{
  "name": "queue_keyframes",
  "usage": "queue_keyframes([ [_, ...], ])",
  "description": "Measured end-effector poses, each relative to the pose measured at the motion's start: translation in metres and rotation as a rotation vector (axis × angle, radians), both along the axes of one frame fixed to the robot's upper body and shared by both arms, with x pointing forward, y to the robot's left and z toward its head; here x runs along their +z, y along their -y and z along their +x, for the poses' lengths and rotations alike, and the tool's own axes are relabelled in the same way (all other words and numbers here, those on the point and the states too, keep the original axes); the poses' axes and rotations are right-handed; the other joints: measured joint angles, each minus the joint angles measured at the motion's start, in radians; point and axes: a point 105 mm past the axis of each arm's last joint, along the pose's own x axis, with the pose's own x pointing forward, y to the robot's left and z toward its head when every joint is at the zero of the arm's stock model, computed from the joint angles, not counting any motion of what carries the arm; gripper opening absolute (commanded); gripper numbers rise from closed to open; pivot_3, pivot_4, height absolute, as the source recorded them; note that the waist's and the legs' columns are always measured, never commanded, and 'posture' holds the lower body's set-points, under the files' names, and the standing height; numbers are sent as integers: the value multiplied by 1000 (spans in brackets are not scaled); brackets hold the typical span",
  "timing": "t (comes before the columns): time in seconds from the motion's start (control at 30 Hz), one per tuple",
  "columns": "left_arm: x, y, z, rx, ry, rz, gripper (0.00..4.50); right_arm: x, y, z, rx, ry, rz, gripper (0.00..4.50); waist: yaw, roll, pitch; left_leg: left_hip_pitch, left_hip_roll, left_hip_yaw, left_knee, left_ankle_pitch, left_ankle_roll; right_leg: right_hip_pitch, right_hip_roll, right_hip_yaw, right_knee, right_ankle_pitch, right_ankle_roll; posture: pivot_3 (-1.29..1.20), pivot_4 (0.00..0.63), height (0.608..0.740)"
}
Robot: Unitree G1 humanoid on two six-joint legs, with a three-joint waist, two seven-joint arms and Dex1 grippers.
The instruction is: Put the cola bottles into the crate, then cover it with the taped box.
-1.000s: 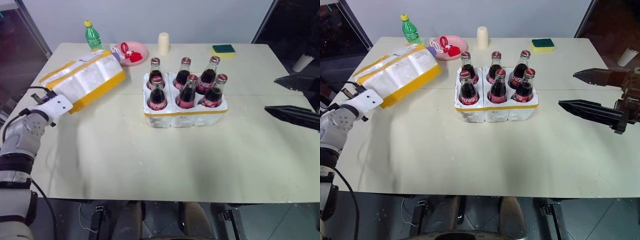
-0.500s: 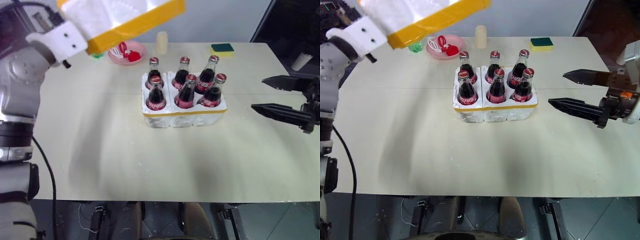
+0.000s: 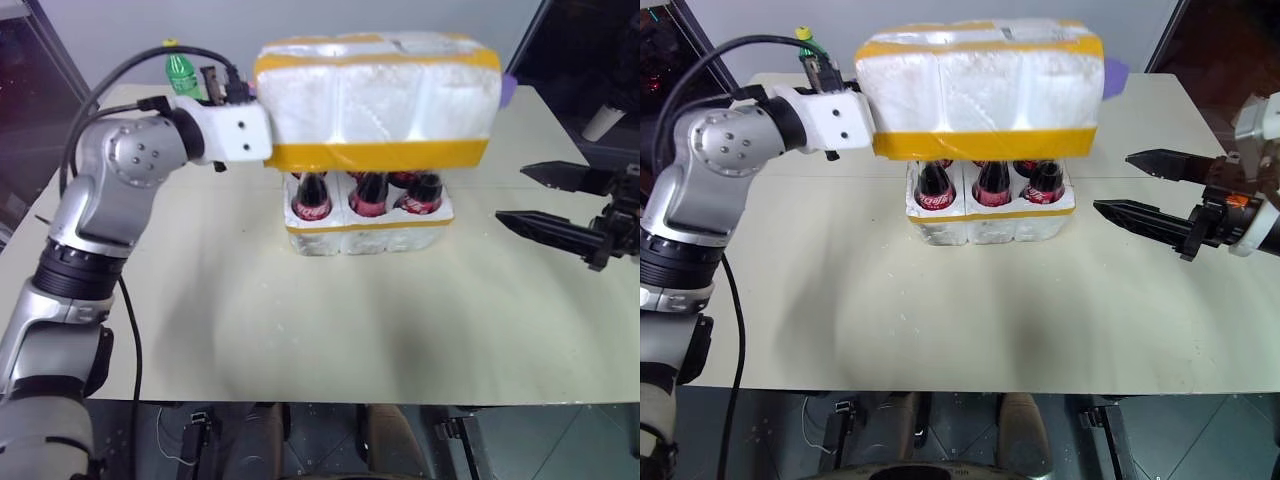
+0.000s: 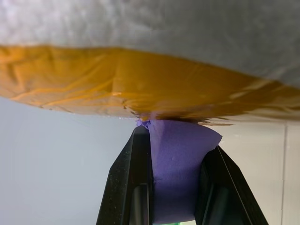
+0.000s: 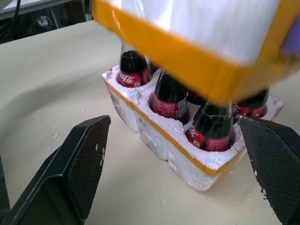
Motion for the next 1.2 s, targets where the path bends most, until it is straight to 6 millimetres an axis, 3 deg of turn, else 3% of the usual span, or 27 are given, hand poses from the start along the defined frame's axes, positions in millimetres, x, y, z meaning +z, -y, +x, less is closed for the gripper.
queue_keyframes([
  [0.07, -5, 1, 0, 6, 5, 59, 475, 0, -1, 1, -10, 7, 12, 4500, 0, 0, 0, 0, 0, 0, 0, 0, 0, 0, 0, 0, 0, 0, 0, 0, 150, 739],
  [0.27, -22, -1, -2, 28, 40, 206, 3413, 4, -4, 2, -25, 30, 40, 4500, 1, 0, 0, 0, 0, 0, 0, 0, 0, 0, 0, 0, 0, 0, 0, 0, 150, 739],
  [0.43, -64, -11, -12, 38, -43, 256, 3413, 4, -3, 4, -31, 26, 49, 4500, -1, 0, 0, 0, 0, 0, 0, 0, 0, 0, 0, 0, 0, 0, 0, 0, 150, 739],
  [0.5, -70, -14, -17, 42, -50, 237, 3413, 3, -3, 5, -30, 21, 51, 4500, 0, 0, 0, 0, 0, 0, 0, 0, 0, 0, 0, 0, 0, 0, 0, 0, 150, 739],
  [0.63, -66, -27, -25, 72, -92, 99, 3413, 2, -2, 6, -31, 13, 56, 4500, 0, 0, 0, 0, 0, 0, 1, 0, 0, 1, 0, 0, 0, 0, 0, 0, 150, 739],
  [0.77, -56, -48, -32, 64, -236, -167, 3413, -1, 1, 6, -23, -5, 58, 4500, 0, 0, 0, 1, 0, -1, 1, 0, 0, 1, 0, 0, 1, 0, 0, 0, 150, 739],
  [0.87, -51, -78, -43, 22, -480, -407, 3413, -5, 8, 8, -33, -25, 63, 4500, -6, 0, 0, 1, 0, 0, 1, 0, 0, 1, 0, 0, 1, 0, 0, 0, 150, 739],
  [1.07, -40, -101, -82, -143, -1037, -701, 3413, -13, 21, 9, -29, -71, 5, 4500, -2, 0, 0, 2, 0, -1, 0, 0, 0, 2, 1, 0, 1, -1, 0, 0, 150, 739],
  [1.2, -18, -104, -90, -216, -1133, -801, 3413, -19, 23, 7, 1, -96, -9, 4500, -2, 1, 0, 3, 0, -1, 1, 0, 0, 4, 1, 0, 0, -1, 0, 0, 150, 739],
])
